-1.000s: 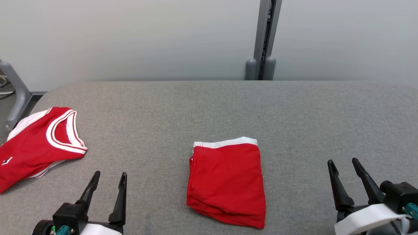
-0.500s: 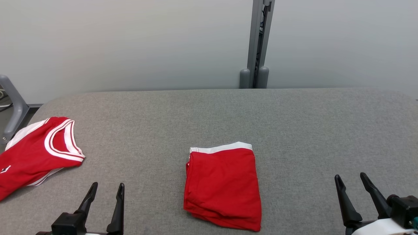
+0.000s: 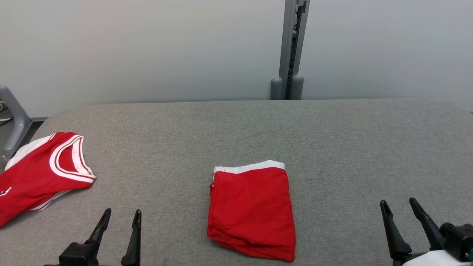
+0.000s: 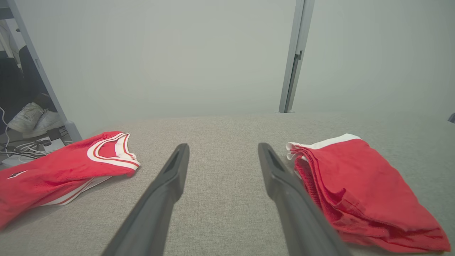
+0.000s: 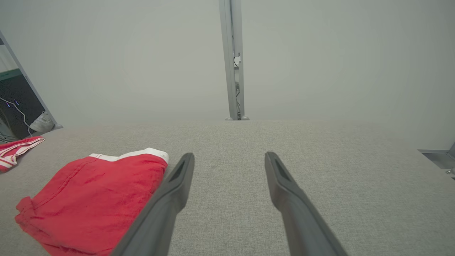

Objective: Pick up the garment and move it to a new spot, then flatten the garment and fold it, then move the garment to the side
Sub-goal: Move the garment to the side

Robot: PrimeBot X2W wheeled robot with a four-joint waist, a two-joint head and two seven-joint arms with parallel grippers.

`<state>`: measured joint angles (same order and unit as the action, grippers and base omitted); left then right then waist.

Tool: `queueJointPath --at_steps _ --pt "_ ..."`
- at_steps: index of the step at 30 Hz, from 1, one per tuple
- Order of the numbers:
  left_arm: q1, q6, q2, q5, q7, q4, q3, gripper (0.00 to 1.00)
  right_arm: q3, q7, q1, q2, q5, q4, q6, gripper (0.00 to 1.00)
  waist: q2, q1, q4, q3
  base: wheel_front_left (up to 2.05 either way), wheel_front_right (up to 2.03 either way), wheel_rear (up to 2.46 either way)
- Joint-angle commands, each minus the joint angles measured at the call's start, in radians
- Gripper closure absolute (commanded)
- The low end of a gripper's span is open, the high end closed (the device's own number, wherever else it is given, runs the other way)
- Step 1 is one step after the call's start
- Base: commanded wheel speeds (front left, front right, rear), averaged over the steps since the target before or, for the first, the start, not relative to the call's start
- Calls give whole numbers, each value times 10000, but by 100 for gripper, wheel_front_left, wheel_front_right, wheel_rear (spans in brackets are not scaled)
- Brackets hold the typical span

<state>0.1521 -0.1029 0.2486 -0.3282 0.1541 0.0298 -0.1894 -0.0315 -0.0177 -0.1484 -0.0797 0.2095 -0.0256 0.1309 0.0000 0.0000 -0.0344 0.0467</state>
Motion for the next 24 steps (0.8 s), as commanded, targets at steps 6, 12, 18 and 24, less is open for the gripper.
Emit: queueJointPath --at_steps 6,12,18,24 --pt "-64 -106 65 -80 30 -55 -35 0 -70 35 20 -10 36 -94 -2 0 0 0 -43 -28 0 0 0" --pt "-69 -141 105 -70 32 -96 -75 0 -78 21 5 7 28 -99 -2 0 0 0 -78 -79 0 0 0" --pt "-158 -161 132 -45 17 -149 -129 0 -136 56 -22 -5 -16 -125 -2 0 0 0 -190 -164 0 0 0" --pt "-446 -84 129 76 66 -179 -298 0 -7 218 182 -126 -48 -124 -2 0 0 0 -561 -442 0 0 0"
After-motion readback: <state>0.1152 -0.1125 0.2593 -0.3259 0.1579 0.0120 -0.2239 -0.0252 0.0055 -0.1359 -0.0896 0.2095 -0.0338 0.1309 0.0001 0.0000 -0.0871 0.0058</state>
